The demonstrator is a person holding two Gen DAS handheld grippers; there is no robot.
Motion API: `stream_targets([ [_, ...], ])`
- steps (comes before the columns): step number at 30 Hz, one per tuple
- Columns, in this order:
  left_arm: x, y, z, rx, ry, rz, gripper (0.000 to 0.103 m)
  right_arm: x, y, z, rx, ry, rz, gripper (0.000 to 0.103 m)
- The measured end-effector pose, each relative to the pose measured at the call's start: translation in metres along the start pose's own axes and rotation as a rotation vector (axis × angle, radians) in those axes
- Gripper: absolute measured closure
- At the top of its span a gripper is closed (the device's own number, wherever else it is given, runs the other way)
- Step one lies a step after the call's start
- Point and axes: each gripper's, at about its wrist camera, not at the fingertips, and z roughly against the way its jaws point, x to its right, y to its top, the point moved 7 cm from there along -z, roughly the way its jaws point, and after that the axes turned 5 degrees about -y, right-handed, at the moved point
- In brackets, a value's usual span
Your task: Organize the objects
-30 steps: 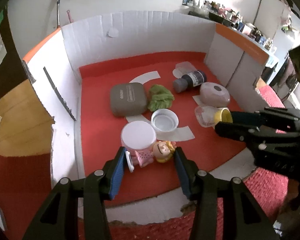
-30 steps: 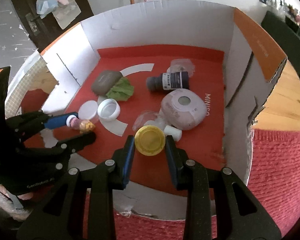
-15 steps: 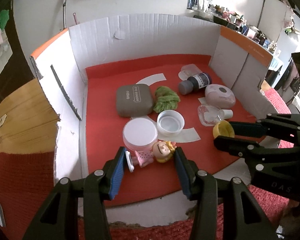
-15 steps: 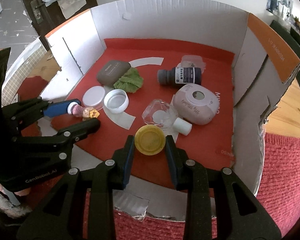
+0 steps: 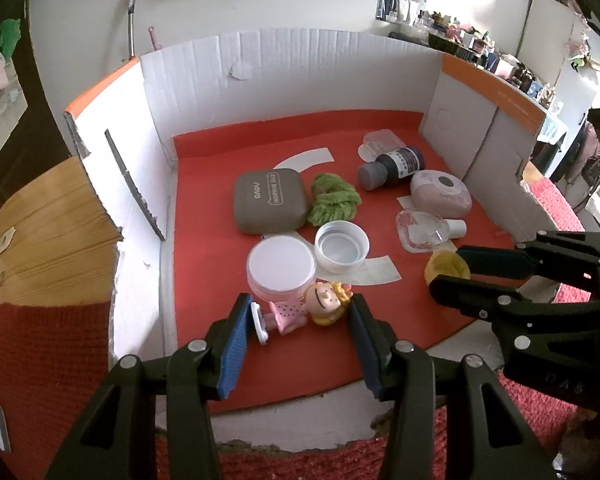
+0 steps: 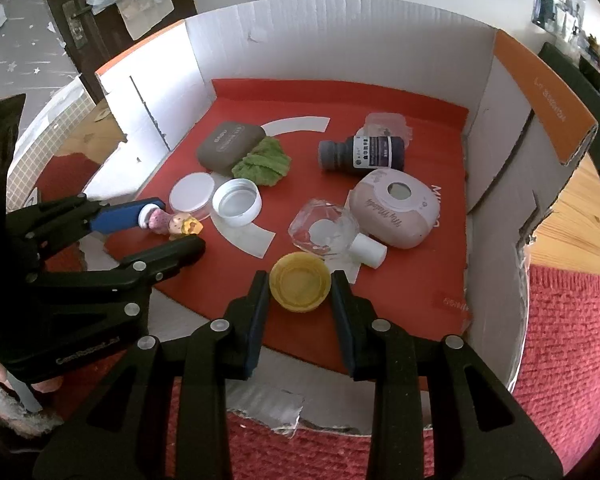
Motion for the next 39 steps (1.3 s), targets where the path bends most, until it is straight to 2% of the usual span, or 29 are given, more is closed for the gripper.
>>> stream_targets([
  [9, 0.002, 0.001, 0.006, 0.014, 0.010, -0.003, 0.051, 0.003, -0.003, 0.008, 0.023, -0.001, -0.008, 0.073],
  [12, 0.003, 0.001, 0.009, 0.025, 0.019, -0.011, 0.048, -0.005, -0.001, 0.008, 0.032, -0.002, -0.012, 0.072],
  [14, 0.005, 0.001, 0.013, 0.036, 0.026, -0.015, 0.042, -0.005, -0.001, 0.010, 0.039, -0.001, -0.015, 0.072],
  [19, 0.005, 0.001, 0.025, 0.064, 0.047, -0.023, 0.041, -0.007, -0.002, 0.015, 0.059, -0.002, -0.019, 0.071],
  [21, 0.004, 0.000, 0.027, 0.067, 0.044, -0.016, 0.040, -0.008, -0.002, 0.018, 0.071, -0.001, -0.021, 0.054],
  [22, 0.003, 0.000, 0.028, 0.070, 0.045, -0.014, 0.040, -0.008, -0.002, 0.021, 0.082, -0.007, -0.021, 0.039],
  [25, 0.002, -0.003, 0.031, 0.077, 0.050, -0.005, 0.034, -0.008, -0.003, 0.027, 0.106, -0.019, -0.026, 0.037],
  [33, -0.005, -0.010, 0.042, 0.108, 0.081, 0.020, 0.033, -0.004, -0.005, 0.042, 0.169, -0.043, -0.062, 0.037],
  [37, -0.006, -0.013, 0.050, 0.140, 0.113, 0.018, 0.028, 0.000, -0.008, 0.049, 0.219, -0.065, -0.094, 0.026],
  [39, -0.006, -0.015, 0.053, 0.153, 0.123, 0.018, 0.028, 0.001, -0.010, 0.051, 0.231, -0.074, -0.102, 0.026],
])
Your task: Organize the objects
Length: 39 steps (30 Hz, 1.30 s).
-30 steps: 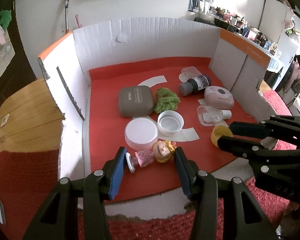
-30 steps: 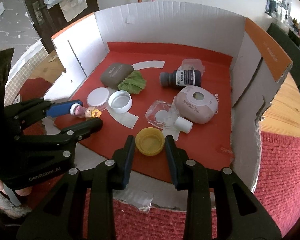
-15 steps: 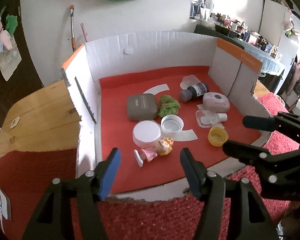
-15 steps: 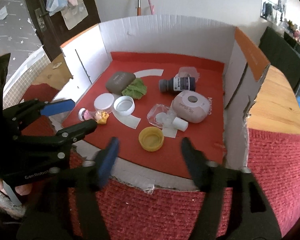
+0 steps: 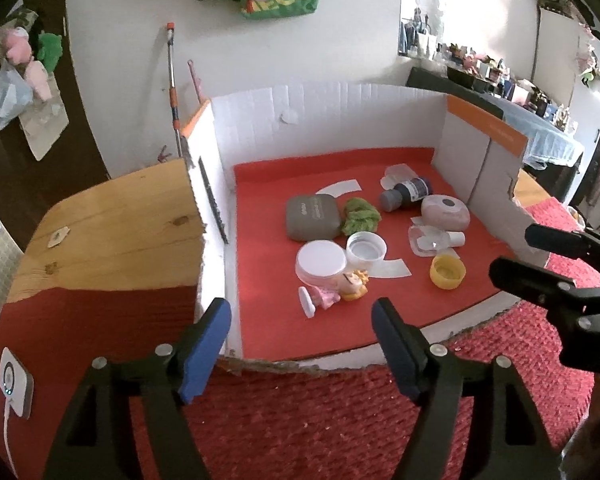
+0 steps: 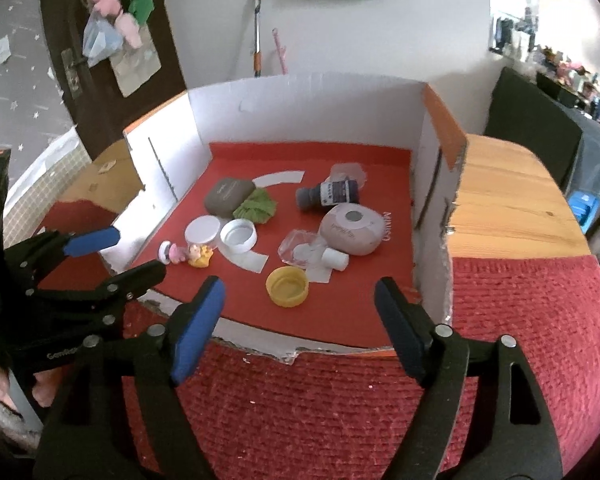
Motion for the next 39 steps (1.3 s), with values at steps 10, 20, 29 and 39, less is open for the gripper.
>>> stream_targets([
  [10, -0.003, -0.006, 0.009, 0.032, 0.021, 0.017, 0.023, 0.002, -0.007, 0.006, 0.067, -0.054, -0.007, 0.006],
  [20, -0.002, -0.008, 0.017, 0.077, 0.029, 0.023, 0.000, 0.002, -0.010, 0.005, 0.089, -0.091, 0.003, 0.000],
  [29, -0.006, -0.013, 0.011, 0.068, 0.034, 0.045, 0.000, 0.008, -0.012, 0.005, 0.101, -0.121, -0.004, 0.000],
  [39, -0.007, -0.015, 0.006, 0.074, 0.026, 0.062, 0.000, 0.007, -0.014, 0.005, 0.147, -0.145, -0.009, 0.000],
])
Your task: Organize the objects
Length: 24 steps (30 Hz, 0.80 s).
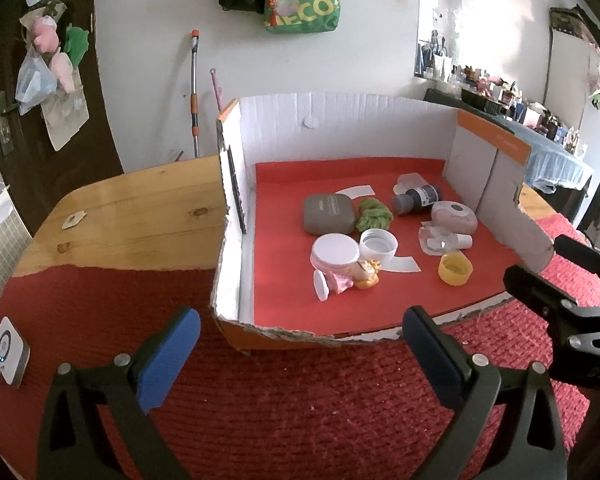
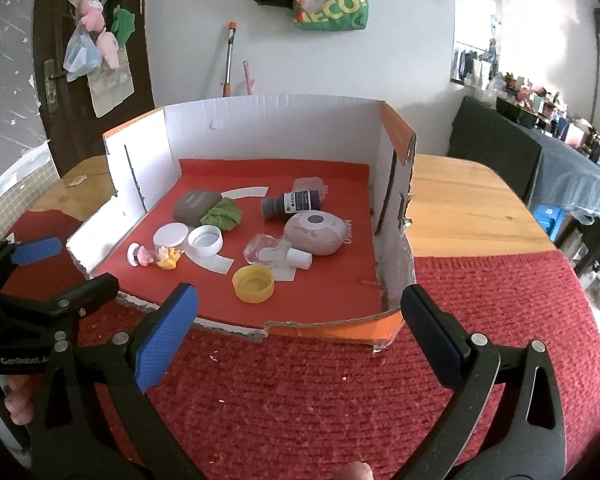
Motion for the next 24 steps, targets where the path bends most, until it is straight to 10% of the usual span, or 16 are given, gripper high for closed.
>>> stream_targets([
  [24, 0.0023, -0.0010, 0.0057, 0.012, -0.009, -0.001, 0.000, -0.0002, 0.0007, 0.0009, 0.006, 0.002, -0.016, 0.000],
])
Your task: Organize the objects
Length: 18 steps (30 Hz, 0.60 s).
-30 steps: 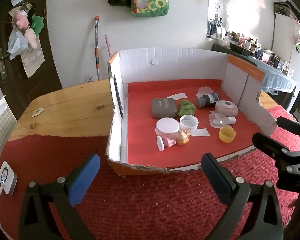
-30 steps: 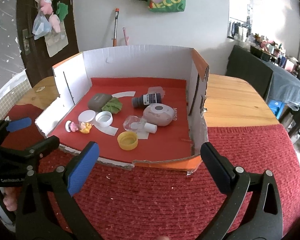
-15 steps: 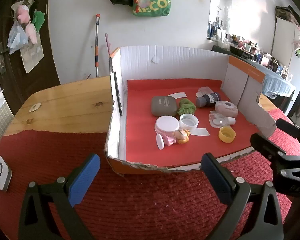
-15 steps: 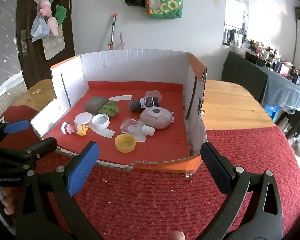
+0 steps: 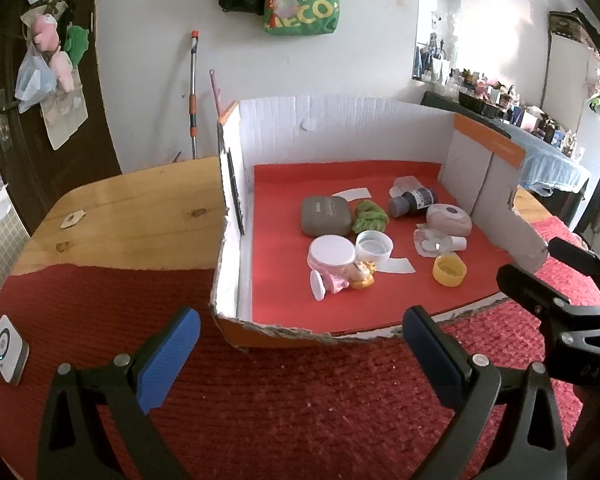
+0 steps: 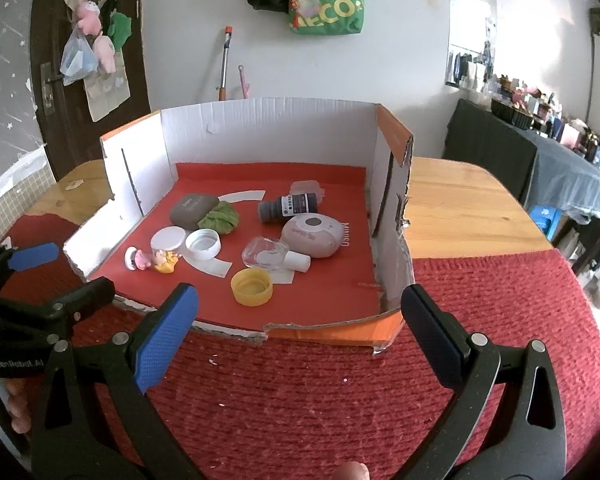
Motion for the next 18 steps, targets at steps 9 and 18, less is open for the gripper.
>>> stream_targets([
  [9, 0.002, -0.002, 0.014, 0.008, -0.015, 0.016, 0.000, -0.002, 0.004, 0.019, 0.018, 0.023, 0.003, 0.000],
  [18, 0.004, -0.022, 0.023, -0.022, -0.028, 0.047, 0.000, -0.003, -0.006, 0.037, 0.010, 0.048, 0.008, 0.000],
])
